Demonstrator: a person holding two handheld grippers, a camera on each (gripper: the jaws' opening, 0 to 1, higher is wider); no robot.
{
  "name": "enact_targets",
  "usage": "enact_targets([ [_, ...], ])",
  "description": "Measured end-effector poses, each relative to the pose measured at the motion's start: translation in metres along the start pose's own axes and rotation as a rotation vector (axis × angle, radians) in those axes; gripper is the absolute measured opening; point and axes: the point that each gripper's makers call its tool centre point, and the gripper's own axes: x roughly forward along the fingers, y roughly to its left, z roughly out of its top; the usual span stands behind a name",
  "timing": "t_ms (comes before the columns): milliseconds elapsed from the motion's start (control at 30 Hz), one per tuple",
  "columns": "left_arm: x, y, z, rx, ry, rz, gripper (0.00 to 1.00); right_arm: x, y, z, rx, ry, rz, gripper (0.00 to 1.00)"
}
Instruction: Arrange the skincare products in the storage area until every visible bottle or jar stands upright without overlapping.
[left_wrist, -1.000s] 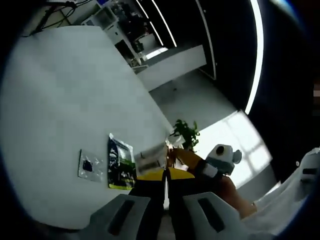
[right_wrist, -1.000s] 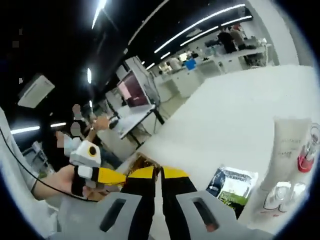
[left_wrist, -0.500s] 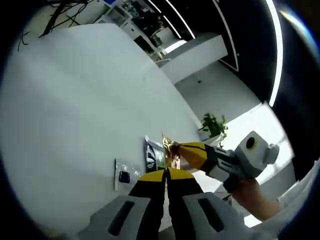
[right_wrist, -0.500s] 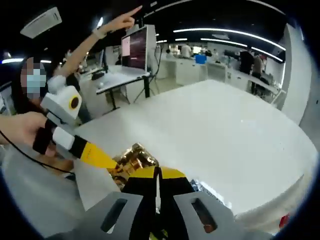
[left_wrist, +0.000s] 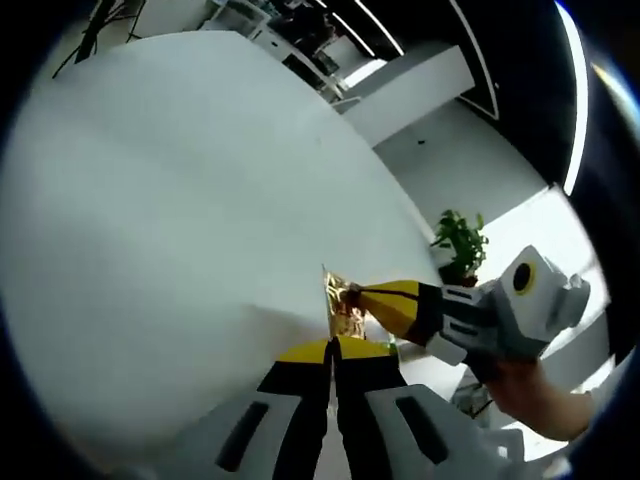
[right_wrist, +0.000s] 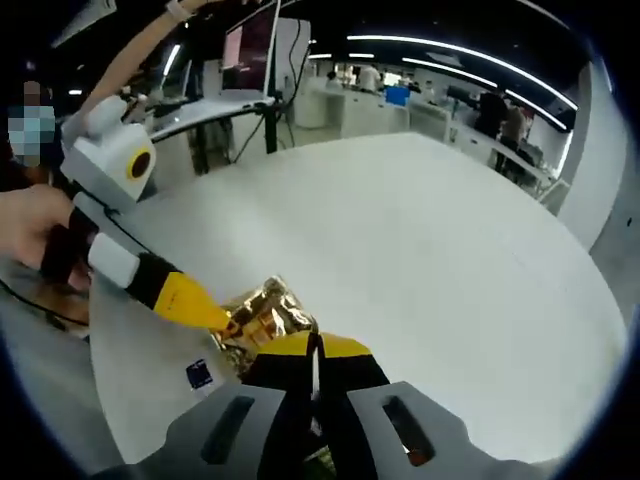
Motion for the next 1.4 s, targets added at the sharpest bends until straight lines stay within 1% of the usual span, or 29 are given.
enact_targets([
  [67,0.002,0.004,0.000,-0.002,0.006,0.005,0.00,0.005,-0.001,-0.004,-0.001,0.004,-0.003,0.01],
  [167,0.005,0.007,-0.002,-0.007,0.012,0.010,0.00,0.008,-0.002,-0.008,-0.002,0.011,-0.004,0.01],
  [267,0.007,0.007,-0.006,-0.007,0.022,0.017,0.00,0.010,-0.002,-0.013,0.002,0.018,-0.002,0.01],
  [500,0.012,0.008,-0.012,-0.010,0.032,0.024,0.00,0.014,-0.003,-0.022,-0.021,0.026,-0.011,0.01],
  [733,0.015,0.007,-0.017,0.018,0.042,0.029,0.00,0.019,-0.005,-0.031,-0.025,0.038,-0.010,0.01],
  [967,0.016,0.010,-0.018,0.020,0.043,0.040,0.00,0.024,-0.004,-0.028,-0.069,0.036,-0.012,0.01],
  [1233,0.017,0.009,-0.014,0.054,0.033,0.039,0.00,0.028,-0.006,-0.026,-0.125,0.029,-0.024,0.02],
  [1300,0.016,0.007,-0.015,0.091,0.037,0.028,0.00,0.028,-0.005,-0.026,-0.127,0.023,-0.021,0.01],
  [1333,0.015,0.003,-0.015,0.144,0.036,0.005,0.00,0.027,-0.005,-0.026,-0.121,0.019,-0.018,0.01],
  [1367,0.013,0.001,-0.017,0.163,0.044,-0.004,0.00,0.028,-0.005,-0.026,-0.106,0.013,-0.014,0.01],
  [1400,0.010,0.001,-0.019,0.175,0.060,0.002,0.01,0.028,-0.006,-0.027,-0.102,0.013,-0.014,0.01],
])
